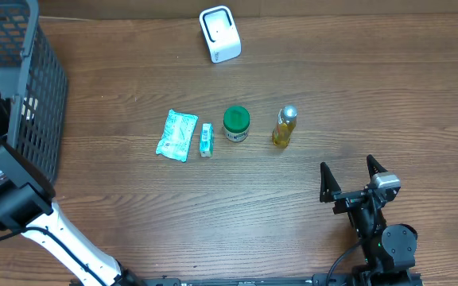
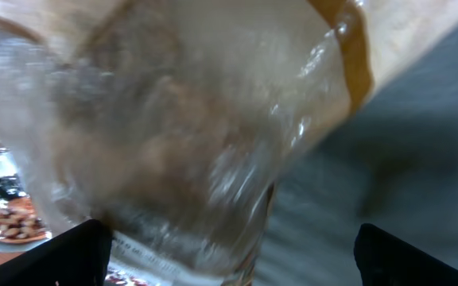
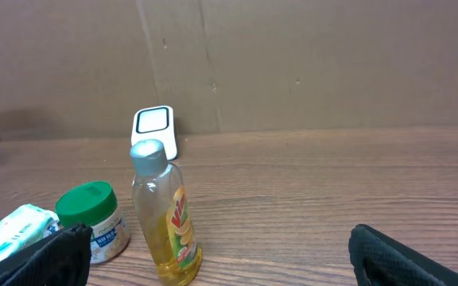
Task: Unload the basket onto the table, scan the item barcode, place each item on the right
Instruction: 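Reach the left gripper into the basket and grasp the PanTree snack bag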
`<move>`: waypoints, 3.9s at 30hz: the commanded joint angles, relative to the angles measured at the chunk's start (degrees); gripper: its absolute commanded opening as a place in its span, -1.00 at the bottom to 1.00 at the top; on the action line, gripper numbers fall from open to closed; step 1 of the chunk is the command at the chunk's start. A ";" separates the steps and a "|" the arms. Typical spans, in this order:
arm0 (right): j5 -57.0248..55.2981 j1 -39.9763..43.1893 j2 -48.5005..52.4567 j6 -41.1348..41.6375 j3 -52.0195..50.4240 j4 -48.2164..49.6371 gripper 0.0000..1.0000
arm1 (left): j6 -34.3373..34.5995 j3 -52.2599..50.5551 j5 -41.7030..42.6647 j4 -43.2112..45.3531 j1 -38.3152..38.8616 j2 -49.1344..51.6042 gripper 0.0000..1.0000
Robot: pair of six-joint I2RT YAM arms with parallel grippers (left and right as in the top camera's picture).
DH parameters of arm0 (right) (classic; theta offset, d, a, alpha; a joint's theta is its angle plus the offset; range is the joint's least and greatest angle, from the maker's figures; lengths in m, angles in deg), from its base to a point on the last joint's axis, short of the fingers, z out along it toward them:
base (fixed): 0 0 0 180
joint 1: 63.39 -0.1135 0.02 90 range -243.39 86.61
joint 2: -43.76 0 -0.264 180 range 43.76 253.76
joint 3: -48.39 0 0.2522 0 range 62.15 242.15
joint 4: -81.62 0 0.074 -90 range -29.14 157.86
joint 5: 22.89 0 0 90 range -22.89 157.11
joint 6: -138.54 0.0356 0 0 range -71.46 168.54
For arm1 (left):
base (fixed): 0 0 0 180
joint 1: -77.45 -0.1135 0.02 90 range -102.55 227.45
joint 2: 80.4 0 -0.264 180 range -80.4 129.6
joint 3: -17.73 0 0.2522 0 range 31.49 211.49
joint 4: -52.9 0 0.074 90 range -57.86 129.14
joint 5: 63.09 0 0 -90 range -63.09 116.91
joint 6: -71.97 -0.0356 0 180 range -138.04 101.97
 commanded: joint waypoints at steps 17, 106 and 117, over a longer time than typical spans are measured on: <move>-0.09 0.37 -0.42 -0.17 -0.61 0.17 1.00 | 9.09 14.97 -0.55 -2.84 -0.31 -3.06 -0.91; -0.09 0.37 -0.42 -0.17 -0.61 0.17 1.00 | 5.33 -3.43 -1.77 28.79 2.05 -19.52 -0.92; -0.09 0.37 -0.42 -0.17 -0.61 0.17 1.00 | 5.62 5.84 -2.38 27.69 9.66 -33.29 -0.92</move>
